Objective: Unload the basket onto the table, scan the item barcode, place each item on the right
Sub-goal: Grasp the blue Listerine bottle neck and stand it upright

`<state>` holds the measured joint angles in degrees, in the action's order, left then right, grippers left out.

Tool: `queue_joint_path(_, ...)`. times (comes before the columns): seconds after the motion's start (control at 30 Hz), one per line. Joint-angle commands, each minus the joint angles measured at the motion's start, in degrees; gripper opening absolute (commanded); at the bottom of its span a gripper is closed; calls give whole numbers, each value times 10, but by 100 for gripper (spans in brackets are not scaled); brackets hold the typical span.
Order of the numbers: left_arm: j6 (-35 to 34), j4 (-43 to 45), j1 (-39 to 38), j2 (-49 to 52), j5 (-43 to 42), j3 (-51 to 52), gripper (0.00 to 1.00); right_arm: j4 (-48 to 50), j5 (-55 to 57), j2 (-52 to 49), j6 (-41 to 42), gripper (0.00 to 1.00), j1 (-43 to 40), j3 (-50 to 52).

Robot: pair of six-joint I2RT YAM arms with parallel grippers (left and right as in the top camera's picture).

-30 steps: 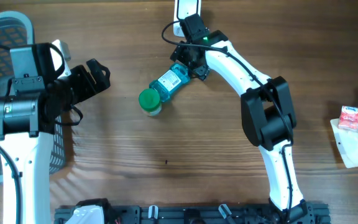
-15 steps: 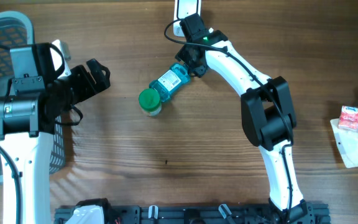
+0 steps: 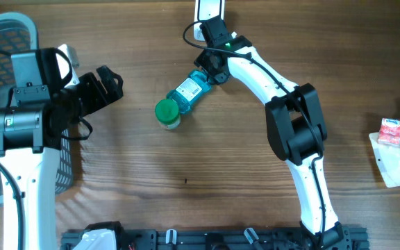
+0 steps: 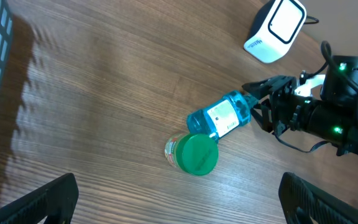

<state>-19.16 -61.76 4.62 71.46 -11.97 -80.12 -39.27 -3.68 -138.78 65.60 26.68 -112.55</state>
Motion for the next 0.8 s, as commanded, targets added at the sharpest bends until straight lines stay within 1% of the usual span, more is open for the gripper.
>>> queue_joint_path(0.0, 7, 0, 4, -2, 0, -9, 100, -3, -16, -35, 3, 46, 0, 5)
queue_joint_path(0.07, 8, 0, 4, -2, 0, -8, 100, -4, -18, -35, -2, 43, 0, 5)
queue_joint_path(0.13, 8, 0, 4, -2, 1, -8, 100, 0, -29, -35, -12, 36, -1, 5)
queue_joint_path(0.37, 7, 0, 4, -2, 1, -9, 100, 0, -26, -8, -44, 35, -3, 3)
queue_joint_path(0.47, 7, 0, 4, -2, 1, -8, 100, -2, -19, 23, -63, 35, -4, 3)
queue_joint_path(0.6, 7, 0, 4, -2, 1, -8, 100, -21, 9, 75, -84, 32, -4, 3)
queue_joint_path(0.77, 7, 0, 4, -2, 0, -8, 100, -49, 39, 140, -130, 33, -4, 3)
